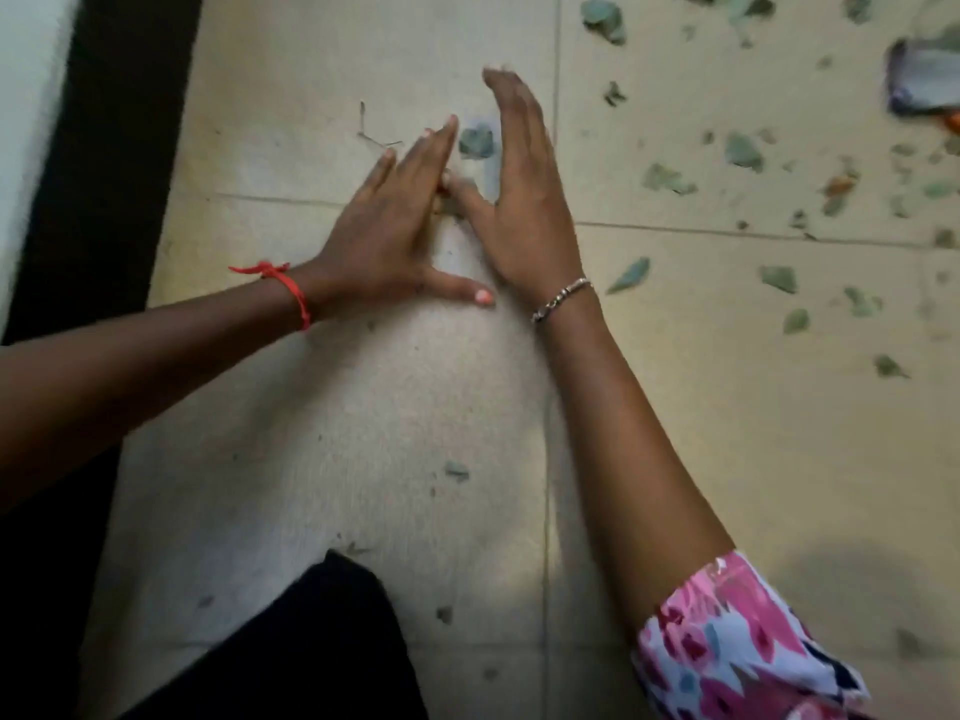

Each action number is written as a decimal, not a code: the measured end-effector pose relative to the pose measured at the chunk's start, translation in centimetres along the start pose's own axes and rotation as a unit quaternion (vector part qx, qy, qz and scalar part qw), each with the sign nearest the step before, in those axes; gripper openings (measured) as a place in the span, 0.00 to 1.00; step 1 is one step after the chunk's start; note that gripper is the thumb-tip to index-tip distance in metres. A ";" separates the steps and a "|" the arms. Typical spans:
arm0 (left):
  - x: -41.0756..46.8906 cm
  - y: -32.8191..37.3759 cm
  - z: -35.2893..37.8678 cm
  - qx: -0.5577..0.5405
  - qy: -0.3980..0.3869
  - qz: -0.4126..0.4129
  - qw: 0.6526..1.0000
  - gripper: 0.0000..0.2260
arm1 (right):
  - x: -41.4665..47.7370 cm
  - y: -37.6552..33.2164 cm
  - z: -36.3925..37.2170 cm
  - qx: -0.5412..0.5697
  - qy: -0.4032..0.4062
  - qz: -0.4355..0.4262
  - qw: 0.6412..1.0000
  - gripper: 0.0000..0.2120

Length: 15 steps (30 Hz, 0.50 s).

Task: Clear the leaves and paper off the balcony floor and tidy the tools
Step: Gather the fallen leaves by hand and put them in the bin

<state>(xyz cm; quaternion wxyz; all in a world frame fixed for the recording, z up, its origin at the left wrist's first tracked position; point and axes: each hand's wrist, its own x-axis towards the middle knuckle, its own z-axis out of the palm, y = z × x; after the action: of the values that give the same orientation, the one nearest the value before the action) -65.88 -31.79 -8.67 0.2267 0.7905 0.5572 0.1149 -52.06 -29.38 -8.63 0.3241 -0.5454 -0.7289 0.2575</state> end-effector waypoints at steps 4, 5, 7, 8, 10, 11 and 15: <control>0.3 1.9 0.8 -0.041 0.006 -0.035 0.999 0.57 | -4.7 0.9 -4.5 -0.019 0.131 0.076 0.988 0.24; 0.4 2.7 1.5 -0.053 0.013 -0.020 0.998 0.55 | -6.1 1.6 -5.8 -0.038 0.166 0.106 0.980 0.23; 0.5 4.8 3.0 -0.076 0.012 0.018 0.997 0.51 | -8.8 3.5 -8.1 -0.084 0.229 0.174 0.954 0.22; 0.4 5.8 3.6 -0.090 0.007 0.029 0.995 0.50 | -10.0 4.3 -9.1 -0.110 0.253 0.209 0.938 0.22; 0.1 7.4 4.4 -0.123 -0.003 0.036 0.992 0.48 | -12.1 5.6 -10.7 -0.164 0.275 0.279 0.905 0.23; -0.1 8.0 4.6 -0.137 -0.006 0.035 0.990 0.48 | -13.1 6.0 -11.4 -0.189 0.279 0.310 0.889 0.25; -0.5 10.1 5.4 -0.145 -0.010 0.035 0.989 0.46 | -16.7 8.0 -14.0 -0.263 0.297 0.416 0.818 0.30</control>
<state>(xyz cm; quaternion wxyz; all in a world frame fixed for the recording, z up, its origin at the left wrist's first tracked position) -55.35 -36.32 -8.39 0.3399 0.7696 0.5042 0.1946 -33.23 -42.99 -8.40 0.2312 -0.9114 -0.3404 -0.0083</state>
